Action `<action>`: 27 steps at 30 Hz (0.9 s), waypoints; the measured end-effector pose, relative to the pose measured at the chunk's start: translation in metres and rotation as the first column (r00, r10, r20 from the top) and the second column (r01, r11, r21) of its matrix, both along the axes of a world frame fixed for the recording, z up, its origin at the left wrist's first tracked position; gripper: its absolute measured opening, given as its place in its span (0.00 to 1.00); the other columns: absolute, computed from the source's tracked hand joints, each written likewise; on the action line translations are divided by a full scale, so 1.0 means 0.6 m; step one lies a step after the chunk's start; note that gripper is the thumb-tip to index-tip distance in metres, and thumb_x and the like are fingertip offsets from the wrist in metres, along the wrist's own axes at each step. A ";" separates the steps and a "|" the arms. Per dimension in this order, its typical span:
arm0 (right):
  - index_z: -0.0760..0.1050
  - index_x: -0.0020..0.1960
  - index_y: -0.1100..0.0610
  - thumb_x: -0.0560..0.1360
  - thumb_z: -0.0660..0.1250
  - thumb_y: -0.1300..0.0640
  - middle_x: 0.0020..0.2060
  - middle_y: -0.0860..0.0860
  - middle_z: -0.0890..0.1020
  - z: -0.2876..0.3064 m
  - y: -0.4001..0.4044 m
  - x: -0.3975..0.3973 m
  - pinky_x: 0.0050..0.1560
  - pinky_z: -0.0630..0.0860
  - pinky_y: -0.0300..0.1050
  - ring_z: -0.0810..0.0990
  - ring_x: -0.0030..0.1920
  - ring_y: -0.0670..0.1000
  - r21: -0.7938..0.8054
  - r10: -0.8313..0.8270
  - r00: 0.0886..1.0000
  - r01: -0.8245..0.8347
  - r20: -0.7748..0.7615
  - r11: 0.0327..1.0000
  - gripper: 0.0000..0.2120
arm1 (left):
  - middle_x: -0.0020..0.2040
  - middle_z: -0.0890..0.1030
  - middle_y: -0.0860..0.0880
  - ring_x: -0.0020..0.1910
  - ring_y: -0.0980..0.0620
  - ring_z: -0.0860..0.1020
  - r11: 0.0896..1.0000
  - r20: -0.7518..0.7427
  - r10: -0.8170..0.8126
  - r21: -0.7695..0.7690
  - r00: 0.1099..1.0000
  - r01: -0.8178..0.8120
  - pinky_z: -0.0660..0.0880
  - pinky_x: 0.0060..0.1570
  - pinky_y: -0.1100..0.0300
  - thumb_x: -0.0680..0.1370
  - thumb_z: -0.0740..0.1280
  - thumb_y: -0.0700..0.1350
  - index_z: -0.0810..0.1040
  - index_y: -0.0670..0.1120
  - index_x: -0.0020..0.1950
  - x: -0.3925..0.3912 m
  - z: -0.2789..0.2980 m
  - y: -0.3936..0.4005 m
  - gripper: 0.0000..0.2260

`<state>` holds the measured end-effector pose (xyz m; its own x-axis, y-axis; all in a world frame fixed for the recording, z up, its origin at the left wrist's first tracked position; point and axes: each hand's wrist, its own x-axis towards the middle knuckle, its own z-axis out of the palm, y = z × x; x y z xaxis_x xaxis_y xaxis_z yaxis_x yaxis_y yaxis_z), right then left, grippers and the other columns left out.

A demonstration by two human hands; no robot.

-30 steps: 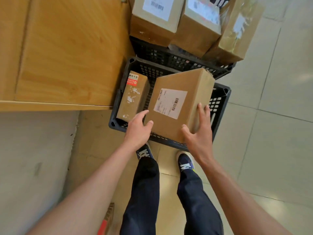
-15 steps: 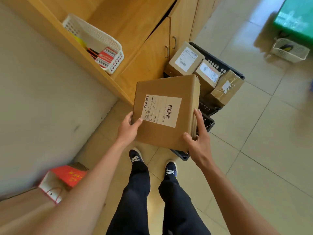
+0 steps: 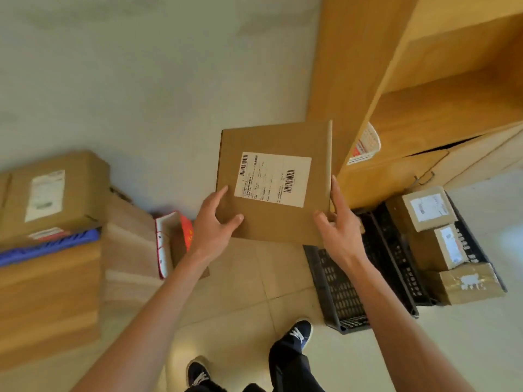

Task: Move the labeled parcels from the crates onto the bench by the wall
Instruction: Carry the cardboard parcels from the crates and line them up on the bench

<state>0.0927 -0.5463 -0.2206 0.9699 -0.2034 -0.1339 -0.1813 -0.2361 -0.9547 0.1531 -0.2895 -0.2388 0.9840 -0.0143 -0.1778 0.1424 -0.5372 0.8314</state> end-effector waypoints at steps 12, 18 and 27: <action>0.56 0.79 0.39 0.81 0.66 0.55 0.55 0.21 0.72 0.043 0.548 -0.026 0.61 0.74 0.39 0.71 0.56 0.25 -0.029 0.433 0.900 -0.435 -0.046 0.900 0.32 | 0.77 0.64 0.54 0.76 0.53 0.64 0.903 0.008 0.428 -0.033 0.904 -0.428 0.65 0.74 0.44 0.75 0.76 0.54 0.64 0.63 0.78 -0.243 0.042 0.543 0.35; 0.60 0.78 0.41 0.80 0.68 0.53 0.66 0.34 0.73 0.051 0.774 -0.095 0.65 0.74 0.43 0.73 0.60 0.29 -0.011 0.554 0.831 -0.555 -0.058 0.832 0.31 | 0.76 0.64 0.50 0.76 0.51 0.63 0.841 -0.015 0.541 -0.006 0.841 -0.541 0.65 0.74 0.45 0.74 0.76 0.53 0.64 0.59 0.79 -0.373 0.051 0.758 0.35; 0.59 0.78 0.38 0.78 0.71 0.52 0.63 0.41 0.74 0.045 0.972 -0.065 0.60 0.78 0.44 0.75 0.63 0.42 0.003 0.491 0.871 -0.491 -0.022 0.871 0.34 | 0.78 0.62 0.50 0.77 0.49 0.62 0.838 -0.011 0.545 0.004 0.838 -0.545 0.65 0.74 0.42 0.75 0.75 0.54 0.63 0.61 0.79 -0.356 0.046 0.936 0.34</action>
<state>0.0536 0.0368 -0.1933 0.9417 0.2983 -0.1555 -0.0611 -0.3027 -0.9511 -0.0603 0.2723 -0.2112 0.8308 0.5236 -0.1888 0.4215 -0.3703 0.8278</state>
